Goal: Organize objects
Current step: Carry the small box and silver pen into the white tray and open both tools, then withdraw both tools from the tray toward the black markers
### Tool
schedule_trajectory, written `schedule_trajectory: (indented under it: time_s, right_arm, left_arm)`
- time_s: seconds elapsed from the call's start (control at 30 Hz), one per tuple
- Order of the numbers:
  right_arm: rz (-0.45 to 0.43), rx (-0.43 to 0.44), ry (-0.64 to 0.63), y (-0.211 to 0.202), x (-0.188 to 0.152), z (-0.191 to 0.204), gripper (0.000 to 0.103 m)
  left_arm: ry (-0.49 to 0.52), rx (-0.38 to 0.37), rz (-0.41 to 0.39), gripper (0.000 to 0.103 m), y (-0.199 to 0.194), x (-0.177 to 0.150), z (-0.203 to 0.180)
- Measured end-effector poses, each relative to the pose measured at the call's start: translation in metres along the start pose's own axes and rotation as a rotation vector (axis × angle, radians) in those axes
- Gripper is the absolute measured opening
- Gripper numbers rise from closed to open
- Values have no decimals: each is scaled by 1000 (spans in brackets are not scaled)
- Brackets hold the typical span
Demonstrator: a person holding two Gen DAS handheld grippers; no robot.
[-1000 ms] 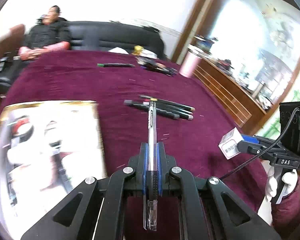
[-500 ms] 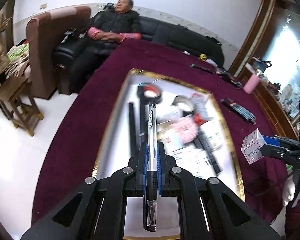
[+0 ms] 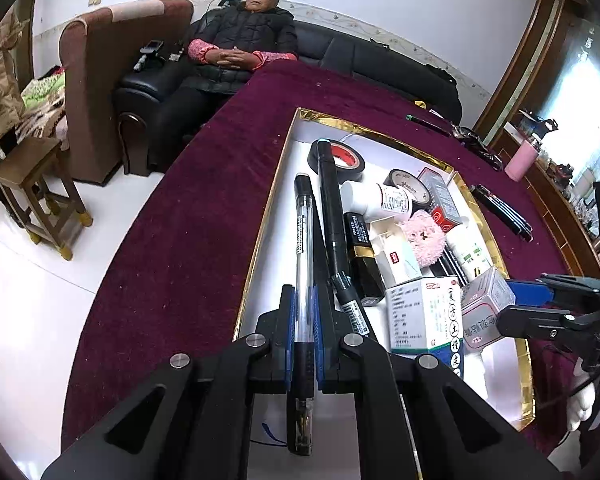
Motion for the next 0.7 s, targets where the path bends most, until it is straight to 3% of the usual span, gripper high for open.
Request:
schedule_trajectory:
  time_s: [0.27,0.3,0.33,0.37,0.43,0.5,0.7]
  right_arm:
    - [8,-66,-67,12,4,18,49]
    - [2,-86,-75,13,5,18,49]
    - [-4,-102,-85,12,5,20,49]
    - [-12,-110,-95,10,5,22,49]
    - [-28,-122,-104,6,6,24,50]
    - [-52,-155,-121,-2,7,26,50]
    - [-140,-269,-171,-34,6,34,52]
  left_arm:
    - [-17,-14,-20,11,-3,2,1]
    - [-15,-18,-26,17,-5,3,1]
    - [-14,-23,-38,29,-8,4,0]
    - [-13,-43,-45,33,-10,4,-2]
    - [-11,-78,-61,54,-15,5,-7]
    - [-3,-67,-91,62,-22,8,-11]
    - [-26,-105,-144,62,-42,13,-19]
Point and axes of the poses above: each gripper's, at about its wrist camera, not at the fingertips, and y roughly the way its jaws point, z to its left, x to its top, the point moved 5 cm from there along y, roughly the way its jaws point, and after that the axes turned 12 degrees about x, right-handed, at the moved point
